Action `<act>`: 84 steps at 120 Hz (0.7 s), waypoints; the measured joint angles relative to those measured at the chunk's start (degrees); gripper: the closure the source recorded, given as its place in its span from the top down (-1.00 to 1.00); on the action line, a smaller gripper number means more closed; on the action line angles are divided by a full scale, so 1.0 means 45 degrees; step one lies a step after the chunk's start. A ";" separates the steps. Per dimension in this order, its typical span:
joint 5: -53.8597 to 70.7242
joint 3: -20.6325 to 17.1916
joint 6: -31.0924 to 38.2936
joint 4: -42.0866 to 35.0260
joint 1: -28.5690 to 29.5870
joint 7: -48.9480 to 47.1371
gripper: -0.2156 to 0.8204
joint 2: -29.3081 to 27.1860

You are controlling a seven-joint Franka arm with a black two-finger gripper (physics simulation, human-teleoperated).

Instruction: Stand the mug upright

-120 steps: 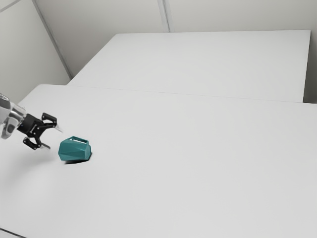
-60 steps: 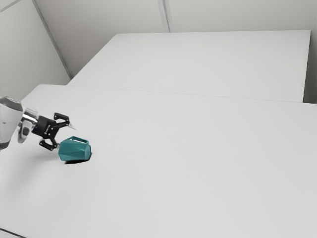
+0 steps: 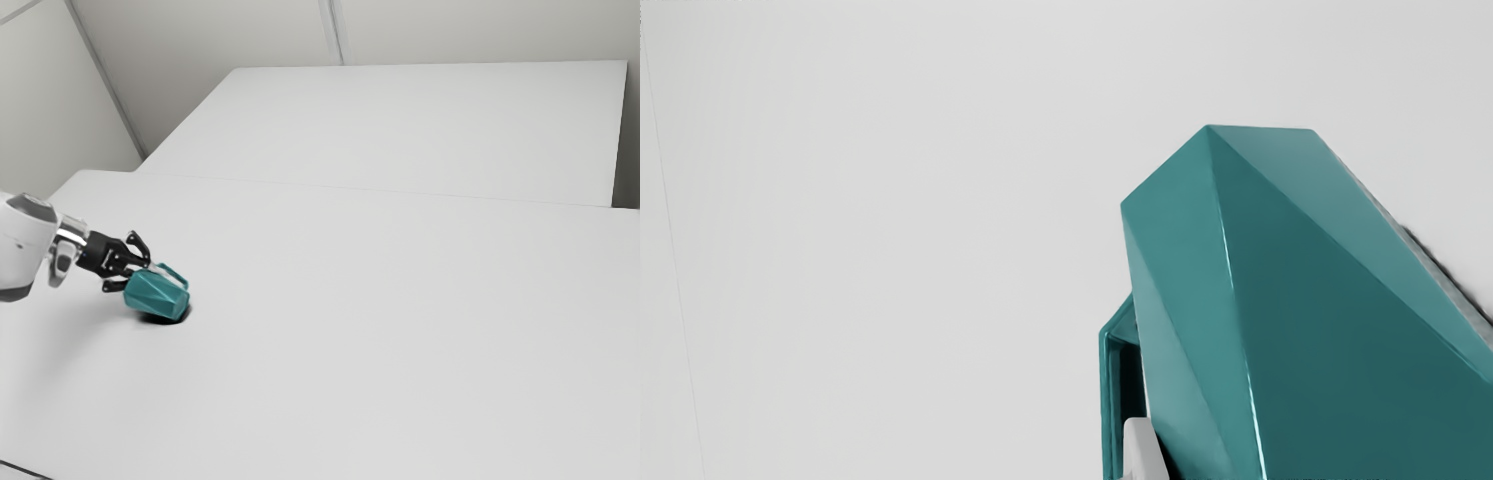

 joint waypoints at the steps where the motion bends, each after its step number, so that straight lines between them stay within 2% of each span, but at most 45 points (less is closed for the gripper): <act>1: -0.0004 -0.0009 0.0004 0.0006 -0.0003 0.0000 -0.69 -0.0010; 22: -0.0078 -0.0465 0.0196 0.0059 -0.0086 0.0001 -0.84 -0.0224; 55: 0.0191 -0.0759 0.0816 0.0026 -0.0534 0.0003 -0.91 -0.0674; 84: 0.2658 -0.0815 0.1124 0.0007 -0.1552 0.0003 -0.93 -0.1647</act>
